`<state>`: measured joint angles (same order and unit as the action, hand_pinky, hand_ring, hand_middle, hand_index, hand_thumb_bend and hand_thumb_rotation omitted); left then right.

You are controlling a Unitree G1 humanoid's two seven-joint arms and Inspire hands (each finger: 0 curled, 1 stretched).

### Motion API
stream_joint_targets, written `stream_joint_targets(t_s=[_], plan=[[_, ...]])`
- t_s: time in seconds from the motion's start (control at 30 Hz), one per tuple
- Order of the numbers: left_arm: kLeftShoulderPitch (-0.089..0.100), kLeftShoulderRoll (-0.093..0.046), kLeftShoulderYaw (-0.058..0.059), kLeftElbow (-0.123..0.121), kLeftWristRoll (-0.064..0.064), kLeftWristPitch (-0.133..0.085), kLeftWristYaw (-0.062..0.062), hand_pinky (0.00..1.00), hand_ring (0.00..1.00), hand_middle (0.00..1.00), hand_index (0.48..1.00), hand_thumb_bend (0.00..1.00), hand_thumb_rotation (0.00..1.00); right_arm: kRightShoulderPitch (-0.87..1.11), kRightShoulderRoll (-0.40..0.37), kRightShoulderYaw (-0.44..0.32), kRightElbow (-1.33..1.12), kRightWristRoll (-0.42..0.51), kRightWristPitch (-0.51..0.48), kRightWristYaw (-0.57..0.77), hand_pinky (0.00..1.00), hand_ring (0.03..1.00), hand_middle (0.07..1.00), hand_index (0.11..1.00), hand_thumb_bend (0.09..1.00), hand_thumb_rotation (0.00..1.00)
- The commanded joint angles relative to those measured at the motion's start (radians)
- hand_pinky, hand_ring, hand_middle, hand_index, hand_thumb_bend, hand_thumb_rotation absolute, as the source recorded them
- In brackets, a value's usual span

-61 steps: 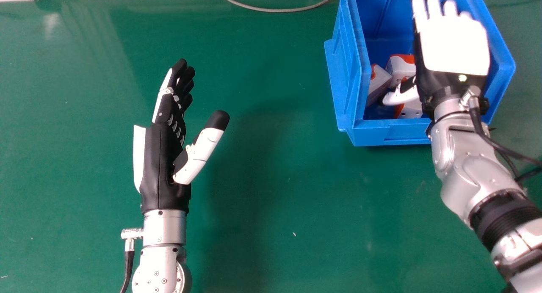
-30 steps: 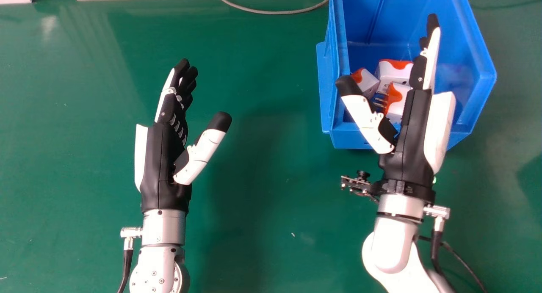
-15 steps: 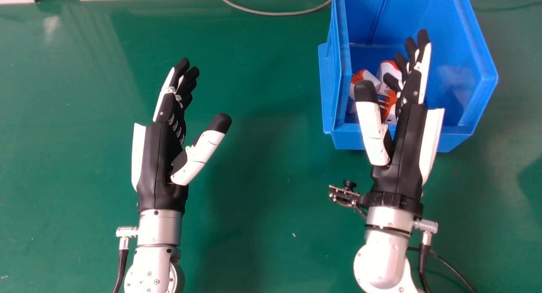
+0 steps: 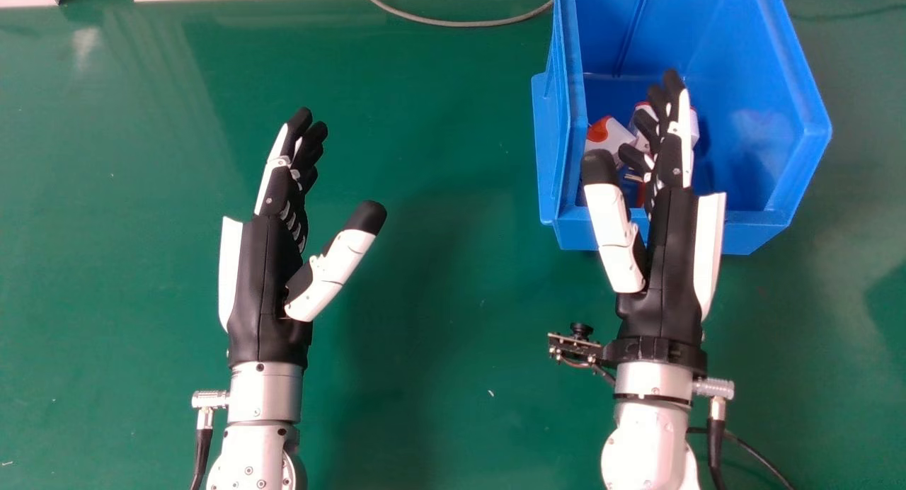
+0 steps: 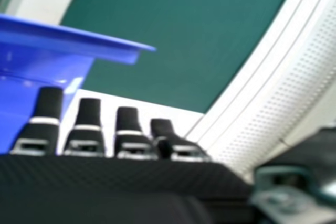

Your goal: Pick all objects and put in blue box

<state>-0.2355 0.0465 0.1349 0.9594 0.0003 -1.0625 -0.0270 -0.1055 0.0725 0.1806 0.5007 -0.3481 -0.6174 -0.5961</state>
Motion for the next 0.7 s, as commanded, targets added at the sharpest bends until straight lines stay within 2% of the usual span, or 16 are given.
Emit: stream_joint_targets(t_s=[0.0,0.17,0.27,0.3,0.4,0.47,0.57,0.67], plan=[[0.006,-0.003,-0.006,-0.017,0.004,-0.014,0.001,0.97,0.95,0.92,0.919,0.89,0.59,0.006,0.033,0.003,-0.036,-0.001,0.007,0.010,0.83,0.911,0.939,0.947,0.515,0.93],[0.004,-0.004,-0.007,-0.015,-0.005,-0.014,-0.002,0.98,0.95,0.93,0.918,0.88,0.59,0.008,0.034,0.007,-0.043,-0.010,0.024,0.019,0.82,0.907,0.931,0.936,0.526,0.94],[0.005,-0.002,-0.008,-0.018,0.012,-0.013,0.015,0.98,0.95,0.93,0.920,0.88,0.59,0.006,0.034,0.010,-0.040,-0.013,0.019,0.023,0.82,0.908,0.930,0.937,0.528,0.94],[0.005,-0.002,-0.008,-0.017,0.011,-0.013,0.016,0.98,0.95,0.93,0.920,0.88,0.59,0.005,0.035,0.010,-0.039,-0.015,0.019,0.022,0.82,0.909,0.930,0.938,0.527,0.94],[0.003,-0.005,-0.010,-0.017,-0.001,-0.013,0.007,0.98,0.95,0.92,0.918,0.88,0.59,0.004,0.031,0.013,-0.038,-0.023,0.016,0.018,0.83,0.908,0.929,0.936,0.525,0.94],[0.003,-0.005,-0.011,-0.018,-0.001,-0.012,0.006,0.98,0.95,0.93,0.918,0.88,0.59,0.005,0.029,0.014,-0.040,-0.027,0.020,0.016,0.83,0.908,0.929,0.936,0.522,0.94],[0.004,-0.002,-0.011,-0.020,0.006,-0.011,0.013,0.98,0.95,0.93,0.919,0.88,0.59,0.005,0.030,0.014,-0.044,-0.037,0.029,0.008,0.84,0.909,0.928,0.936,0.525,0.95],[0.005,-0.005,-0.012,-0.023,-0.006,-0.006,0.003,0.98,0.95,0.93,0.919,0.88,0.59,0.006,0.029,0.015,-0.046,-0.035,0.028,0.012,0.84,0.907,0.926,0.934,0.526,0.95]])
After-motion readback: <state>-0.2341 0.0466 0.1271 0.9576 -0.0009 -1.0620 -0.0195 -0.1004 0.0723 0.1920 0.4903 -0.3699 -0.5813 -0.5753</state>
